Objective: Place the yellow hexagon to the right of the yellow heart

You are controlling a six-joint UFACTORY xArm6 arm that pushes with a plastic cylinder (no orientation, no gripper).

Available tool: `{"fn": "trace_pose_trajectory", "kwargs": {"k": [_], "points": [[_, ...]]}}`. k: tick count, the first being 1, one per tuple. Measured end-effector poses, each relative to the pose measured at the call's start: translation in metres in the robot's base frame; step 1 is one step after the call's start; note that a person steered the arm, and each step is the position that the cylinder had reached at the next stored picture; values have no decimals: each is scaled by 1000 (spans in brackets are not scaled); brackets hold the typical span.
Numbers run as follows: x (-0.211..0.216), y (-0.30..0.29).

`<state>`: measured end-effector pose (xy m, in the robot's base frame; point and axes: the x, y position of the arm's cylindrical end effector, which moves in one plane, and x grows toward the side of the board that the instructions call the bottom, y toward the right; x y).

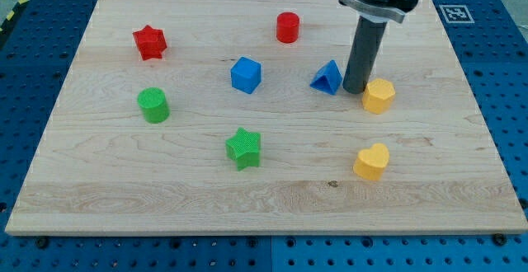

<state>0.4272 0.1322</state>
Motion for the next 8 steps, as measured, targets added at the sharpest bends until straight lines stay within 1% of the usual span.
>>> {"fn": "trace_pose_trajectory", "kwargs": {"k": [1,2,3,4,5,7,8], "points": [[24,22],[33,40],[27,25],[-5,16],[-7,42],[6,50],[34,53]]}}
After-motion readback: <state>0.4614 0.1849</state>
